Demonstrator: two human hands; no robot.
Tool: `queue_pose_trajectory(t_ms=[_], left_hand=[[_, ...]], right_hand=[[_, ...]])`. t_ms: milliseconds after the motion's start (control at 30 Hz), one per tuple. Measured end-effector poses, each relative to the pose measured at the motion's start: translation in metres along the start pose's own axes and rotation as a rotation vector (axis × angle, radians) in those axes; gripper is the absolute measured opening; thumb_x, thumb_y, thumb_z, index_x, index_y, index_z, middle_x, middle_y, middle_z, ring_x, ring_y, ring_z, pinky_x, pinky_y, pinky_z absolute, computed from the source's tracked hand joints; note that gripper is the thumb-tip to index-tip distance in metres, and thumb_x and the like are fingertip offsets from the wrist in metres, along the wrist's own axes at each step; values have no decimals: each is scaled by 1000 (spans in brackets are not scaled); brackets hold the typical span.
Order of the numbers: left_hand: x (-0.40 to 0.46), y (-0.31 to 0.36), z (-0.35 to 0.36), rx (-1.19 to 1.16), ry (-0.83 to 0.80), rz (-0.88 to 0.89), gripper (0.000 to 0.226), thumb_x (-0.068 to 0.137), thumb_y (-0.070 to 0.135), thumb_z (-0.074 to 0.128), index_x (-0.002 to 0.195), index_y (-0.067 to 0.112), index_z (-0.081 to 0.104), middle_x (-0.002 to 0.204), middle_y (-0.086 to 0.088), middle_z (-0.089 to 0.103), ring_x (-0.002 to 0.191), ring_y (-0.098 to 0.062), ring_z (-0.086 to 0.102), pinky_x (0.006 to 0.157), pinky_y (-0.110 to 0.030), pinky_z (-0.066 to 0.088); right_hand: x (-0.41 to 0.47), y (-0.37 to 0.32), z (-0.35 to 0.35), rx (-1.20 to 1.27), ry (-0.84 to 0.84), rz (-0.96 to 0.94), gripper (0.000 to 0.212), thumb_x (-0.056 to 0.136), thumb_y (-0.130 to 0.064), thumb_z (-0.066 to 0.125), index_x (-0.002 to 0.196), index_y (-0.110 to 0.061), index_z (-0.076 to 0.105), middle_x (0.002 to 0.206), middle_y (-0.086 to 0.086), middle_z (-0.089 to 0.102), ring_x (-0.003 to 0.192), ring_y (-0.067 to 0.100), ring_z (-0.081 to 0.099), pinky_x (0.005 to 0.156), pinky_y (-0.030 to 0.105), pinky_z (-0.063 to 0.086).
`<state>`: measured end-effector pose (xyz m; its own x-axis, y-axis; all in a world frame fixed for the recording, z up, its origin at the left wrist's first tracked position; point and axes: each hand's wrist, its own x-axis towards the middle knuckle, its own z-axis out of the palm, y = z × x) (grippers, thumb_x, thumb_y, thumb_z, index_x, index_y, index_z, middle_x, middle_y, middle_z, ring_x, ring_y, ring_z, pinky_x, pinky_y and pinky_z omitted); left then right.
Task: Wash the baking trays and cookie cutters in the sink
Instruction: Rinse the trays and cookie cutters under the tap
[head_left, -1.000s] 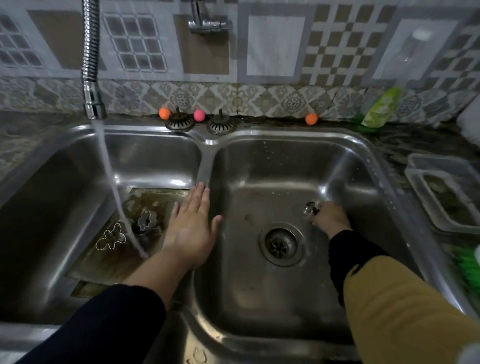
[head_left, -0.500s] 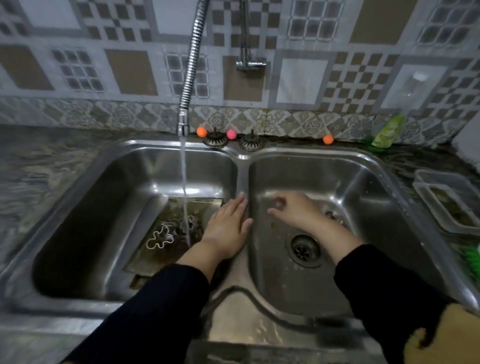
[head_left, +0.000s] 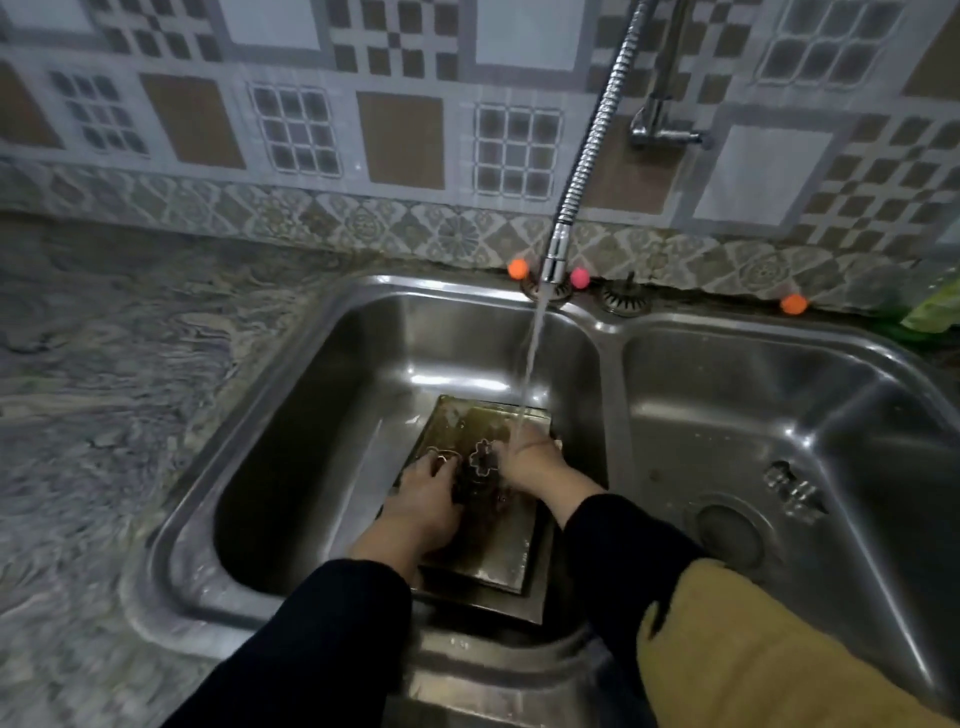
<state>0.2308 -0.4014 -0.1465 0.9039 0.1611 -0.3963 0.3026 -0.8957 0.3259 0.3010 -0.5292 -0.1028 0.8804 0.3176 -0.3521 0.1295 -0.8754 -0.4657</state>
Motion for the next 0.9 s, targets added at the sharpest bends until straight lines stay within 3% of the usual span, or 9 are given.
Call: queue_pose_trajectory(t_ms=[100, 167, 300, 367, 500, 567, 633, 733, 900], left_hand=[[3, -5, 2, -30, 15, 32, 69, 95, 29, 52, 153, 27, 15, 159, -6, 8, 146, -27, 11, 117, -42, 23], [3, -6, 2, -43, 3, 35, 67, 95, 30, 52, 152, 27, 16, 158, -7, 11, 145, -27, 13, 117, -43, 24], [7, -2, -10, -85, -4, 14, 52, 98, 36, 40, 149, 26, 30, 158, -7, 18, 145, -26, 16, 117, -46, 23], [6, 9, -21, -188, 96, 13, 44, 100, 38, 32, 140, 22, 45, 151, -9, 36, 139, -27, 31, 113, -44, 30], [-5, 41, -36, -844, 86, -52, 41, 98, 43, 43, 122, 16, 61, 115, -12, 66, 104, -29, 63, 97, -42, 49], [-14, 52, -36, -1078, 12, -72, 31, 93, 37, 58, 109, 12, 67, 94, -11, 69, 80, -25, 66, 85, -44, 57], [-18, 57, -32, -1176, 11, -75, 22, 90, 31, 64, 98, 11, 68, 85, -9, 68, 71, -22, 63, 76, -41, 60], [-22, 58, -31, -1224, 92, -68, 17, 95, 22, 53, 90, 15, 68, 76, -5, 63, 61, -17, 58, 57, -30, 55], [-30, 55, -38, -1234, 32, -59, 28, 100, 34, 46, 105, 18, 68, 71, 0, 59, 53, -11, 53, 45, -19, 44]], right_hand=[[18, -1, 11, 79, 46, 124, 30, 97, -27, 51, 114, -5, 62, 114, 11, 63, 103, 24, 60, 74, 24, 41], [23, 1, 17, 125, 97, 148, 19, 93, -27, 57, 94, -11, 67, 93, 4, 64, 85, 19, 59, 70, 22, 42], [4, 0, 10, 334, 172, 117, 19, 91, -28, 62, 92, -12, 70, 82, -1, 65, 75, 13, 63, 63, 19, 48], [-13, 0, 2, 448, 212, 120, 14, 88, -27, 65, 92, -15, 69, 80, -4, 65, 68, 5, 60, 52, 13, 44], [-42, 5, -4, 577, 274, 29, 6, 83, -21, 72, 82, -17, 67, 80, 1, 68, 77, 15, 65, 72, 28, 56], [-53, 8, -3, 574, 331, -22, 8, 80, -14, 72, 79, -17, 65, 76, -1, 66, 73, 12, 63, 71, 25, 51], [-63, 10, -3, 559, 343, -46, 18, 78, -10, 74, 73, -21, 61, 73, -6, 64, 68, 6, 60, 67, 21, 46], [-74, 12, -3, 545, 285, -78, 20, 75, -9, 77, 75, -24, 63, 76, -7, 66, 69, 3, 59, 66, 17, 46], [-82, 9, 0, 525, 235, -119, 9, 84, -15, 70, 92, -12, 73, 94, 1, 69, 83, 10, 61, 79, 21, 46]])
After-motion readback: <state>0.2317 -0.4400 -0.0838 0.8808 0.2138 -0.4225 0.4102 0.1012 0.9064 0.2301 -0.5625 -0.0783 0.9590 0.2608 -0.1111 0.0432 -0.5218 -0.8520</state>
